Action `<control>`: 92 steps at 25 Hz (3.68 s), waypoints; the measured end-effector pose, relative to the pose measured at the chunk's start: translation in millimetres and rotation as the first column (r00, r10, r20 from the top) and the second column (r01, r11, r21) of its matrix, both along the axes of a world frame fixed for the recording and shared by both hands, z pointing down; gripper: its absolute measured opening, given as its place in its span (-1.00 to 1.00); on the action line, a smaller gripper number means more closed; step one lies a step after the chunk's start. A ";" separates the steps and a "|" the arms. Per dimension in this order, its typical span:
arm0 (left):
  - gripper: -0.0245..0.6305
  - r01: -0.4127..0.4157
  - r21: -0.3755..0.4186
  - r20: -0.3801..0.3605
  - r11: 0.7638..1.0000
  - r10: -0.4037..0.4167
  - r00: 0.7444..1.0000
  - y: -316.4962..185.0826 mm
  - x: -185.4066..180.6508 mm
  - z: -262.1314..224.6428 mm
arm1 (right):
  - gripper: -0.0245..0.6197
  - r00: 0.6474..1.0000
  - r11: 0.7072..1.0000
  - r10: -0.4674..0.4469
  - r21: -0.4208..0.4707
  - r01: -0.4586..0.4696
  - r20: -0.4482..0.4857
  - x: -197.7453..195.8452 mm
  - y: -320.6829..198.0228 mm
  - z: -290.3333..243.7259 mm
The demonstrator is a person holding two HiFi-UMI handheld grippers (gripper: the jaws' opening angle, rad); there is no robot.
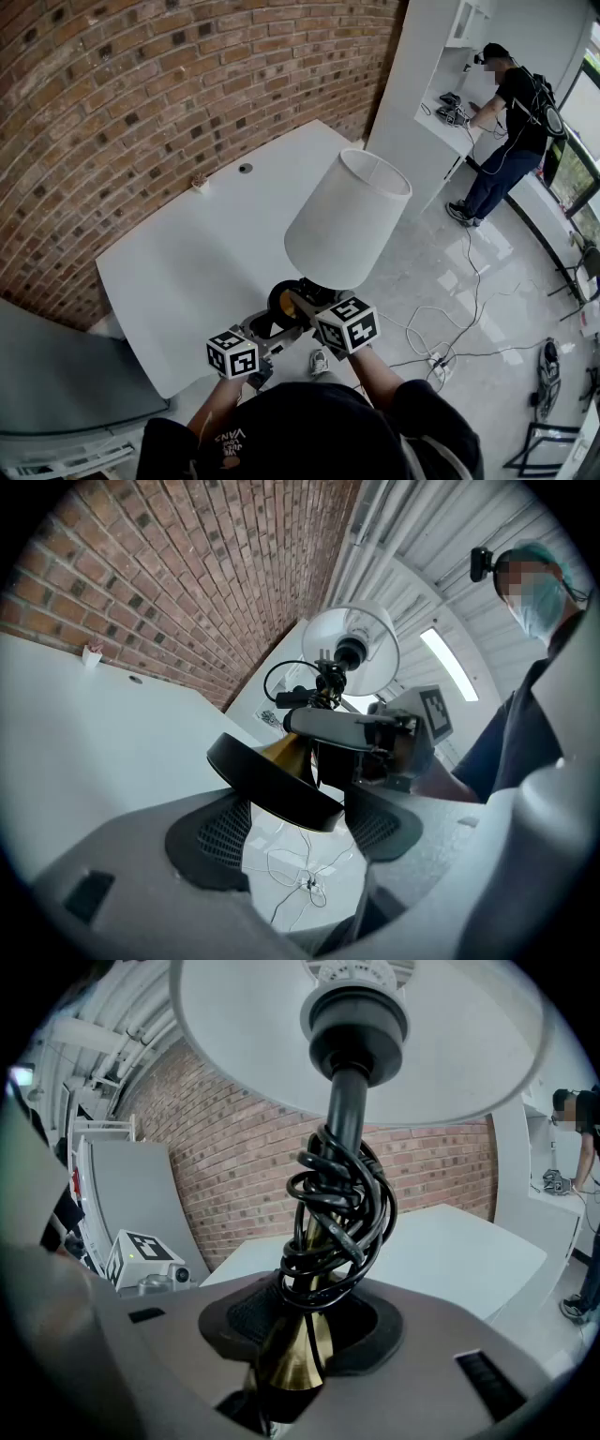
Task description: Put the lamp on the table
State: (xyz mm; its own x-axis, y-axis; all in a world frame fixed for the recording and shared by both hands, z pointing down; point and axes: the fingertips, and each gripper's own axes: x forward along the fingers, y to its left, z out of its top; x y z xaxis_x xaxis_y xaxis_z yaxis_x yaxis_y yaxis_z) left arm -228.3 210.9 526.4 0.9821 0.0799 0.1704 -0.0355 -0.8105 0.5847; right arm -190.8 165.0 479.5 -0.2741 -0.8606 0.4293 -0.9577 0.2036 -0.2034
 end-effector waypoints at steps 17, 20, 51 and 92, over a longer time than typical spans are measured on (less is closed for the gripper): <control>0.01 0.129 -0.007 -0.006 0.992 -0.129 0.992 -14.9 140.6 7.9 | -0.52 0.987 0.988 -0.157 -0.008 0.157 -0.027 130.7 -25.5 3.8; 0.01 0.141 -0.014 -0.005 0.990 -0.141 0.990 -18.0 158.1 9.2 | -0.52 0.985 0.985 -0.172 -0.010 0.172 -0.032 146.9 -30.1 4.4; -0.01 0.090 -0.044 -0.038 0.995 -0.092 0.995 -196.5 292.8 11.8 | -0.54 0.990 0.991 -0.129 -0.033 0.127 -0.052 279.8 -209.0 3.7; -0.02 0.638 0.047 -0.012 0.769 -0.638 0.770 -393.0 308.4 0.8 | -0.56 0.803 0.805 -0.580 0.052 0.590 -0.137 263.5 -406.1 -12.3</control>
State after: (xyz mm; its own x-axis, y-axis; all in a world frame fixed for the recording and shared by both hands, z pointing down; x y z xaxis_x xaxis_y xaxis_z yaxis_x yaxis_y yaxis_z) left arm 80.1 -182.2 527.2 0.8036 -0.5727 0.1622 -0.5564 -0.6260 0.5465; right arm 72.7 -241.1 467.1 -0.6938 -0.5869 0.4174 -0.6653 0.7443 -0.0592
